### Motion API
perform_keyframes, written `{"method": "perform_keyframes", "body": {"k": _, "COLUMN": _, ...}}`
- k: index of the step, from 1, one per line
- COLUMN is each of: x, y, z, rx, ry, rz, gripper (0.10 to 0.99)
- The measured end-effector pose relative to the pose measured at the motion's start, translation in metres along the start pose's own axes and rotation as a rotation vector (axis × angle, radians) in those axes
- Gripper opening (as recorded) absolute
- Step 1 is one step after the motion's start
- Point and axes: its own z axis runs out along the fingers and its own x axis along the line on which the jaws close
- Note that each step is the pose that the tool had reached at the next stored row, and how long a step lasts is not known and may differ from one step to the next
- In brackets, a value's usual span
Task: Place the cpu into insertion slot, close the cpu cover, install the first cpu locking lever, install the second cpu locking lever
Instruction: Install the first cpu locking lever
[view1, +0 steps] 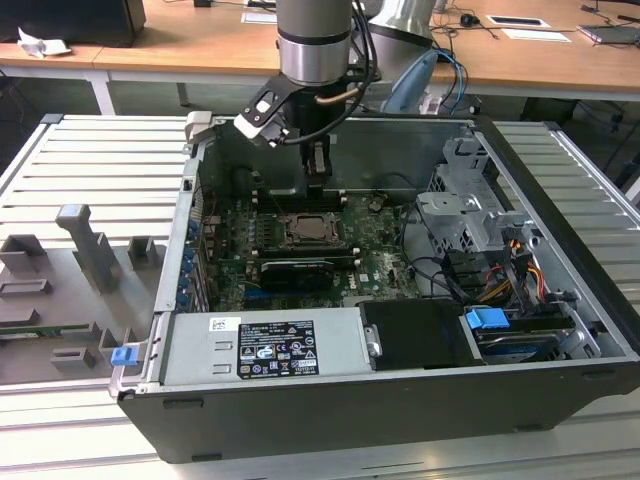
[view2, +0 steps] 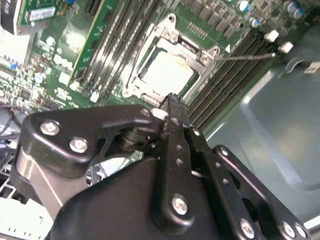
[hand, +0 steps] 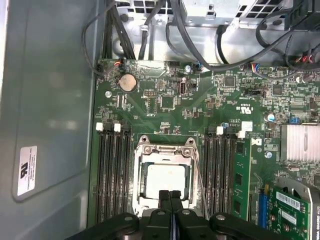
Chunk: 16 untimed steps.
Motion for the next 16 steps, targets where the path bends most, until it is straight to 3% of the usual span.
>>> {"method": "perform_keyframes", "body": {"k": 5, "x": 0.0000, "y": -0.0002, "z": 0.0000, "rx": 0.001, "ry": 0.0049, "rz": -0.075, "gripper": 0.106}}
{"method": "perform_keyframes", "body": {"k": 9, "x": -0.0002, "y": -0.0003, "z": 0.0001, "rx": 0.003, "ry": 0.0108, "rz": -0.165, "gripper": 0.106}}
{"method": "perform_keyframes", "body": {"k": 14, "x": -0.0003, "y": -0.0003, "z": 0.0002, "rx": 0.004, "ry": 0.0134, "rz": -0.206, "gripper": 0.106}}
{"method": "perform_keyframes", "body": {"k": 16, "x": -0.0004, "y": -0.0001, "z": 0.0006, "rx": 0.005, "ry": 0.0169, "rz": -0.260, "gripper": 0.106}}
